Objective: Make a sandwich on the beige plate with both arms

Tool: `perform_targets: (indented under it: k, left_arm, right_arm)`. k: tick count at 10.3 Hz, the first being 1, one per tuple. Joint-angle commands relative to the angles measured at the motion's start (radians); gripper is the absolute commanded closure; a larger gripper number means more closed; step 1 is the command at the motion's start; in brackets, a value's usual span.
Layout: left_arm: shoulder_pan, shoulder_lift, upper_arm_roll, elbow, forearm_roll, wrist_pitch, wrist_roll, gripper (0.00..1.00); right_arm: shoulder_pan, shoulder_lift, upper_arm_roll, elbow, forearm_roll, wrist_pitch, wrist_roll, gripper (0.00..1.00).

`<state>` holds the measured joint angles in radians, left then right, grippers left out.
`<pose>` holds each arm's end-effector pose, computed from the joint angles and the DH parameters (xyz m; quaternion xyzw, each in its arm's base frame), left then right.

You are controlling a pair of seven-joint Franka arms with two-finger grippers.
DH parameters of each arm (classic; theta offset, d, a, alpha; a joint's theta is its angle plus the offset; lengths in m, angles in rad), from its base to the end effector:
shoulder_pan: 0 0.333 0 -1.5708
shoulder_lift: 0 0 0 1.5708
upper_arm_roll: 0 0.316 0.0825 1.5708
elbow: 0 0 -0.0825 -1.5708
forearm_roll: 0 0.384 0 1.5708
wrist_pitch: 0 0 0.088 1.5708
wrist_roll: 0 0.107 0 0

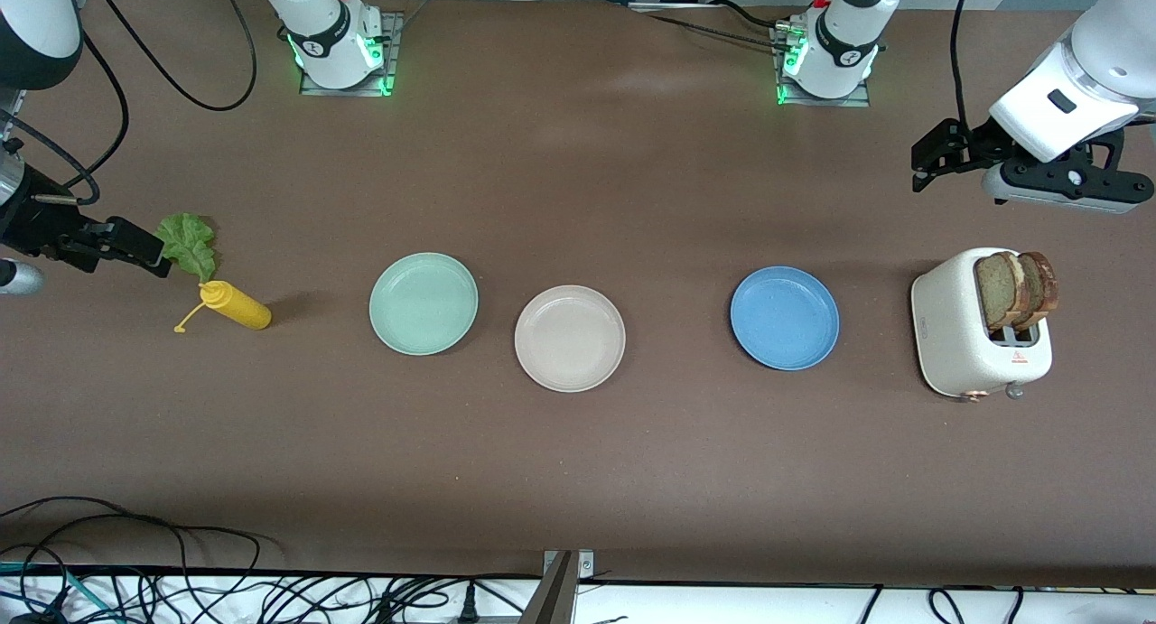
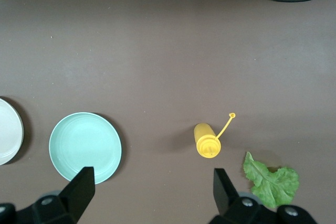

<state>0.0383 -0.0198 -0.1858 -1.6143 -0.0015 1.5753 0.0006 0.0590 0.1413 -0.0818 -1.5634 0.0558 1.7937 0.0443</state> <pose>0.5420 -0.0817 0.6151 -0.9972 0.0739 0.0097 0.0018 0.6148 -0.0061 0.5663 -0.9980 0.0378 -0.0445 0.0222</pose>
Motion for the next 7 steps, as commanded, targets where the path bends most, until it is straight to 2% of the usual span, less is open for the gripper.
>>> perform_targets:
  k: [1, 5, 7]
  left_arm:
    - [-0.008, 0.011, 0.0, 0.03, 0.012, -0.011, -0.016, 0.0]
    - [-0.008, 0.012, 0.002, 0.03, 0.017, -0.011, -0.05, 0.0]
    - [-0.011, 0.014, -0.007, 0.03, 0.075, -0.011, -0.106, 0.0]
  right_arm:
    - [-0.005, -0.005, 0.002, -0.003, 0.012, 0.003, 0.002, 0.0]
    - [-0.005, -0.005, 0.002, -0.003, 0.012, 0.001, 0.0, 0.0]
    - [-0.005, -0.005, 0.002, -0.001, 0.012, -0.001, 0.008, 0.0]
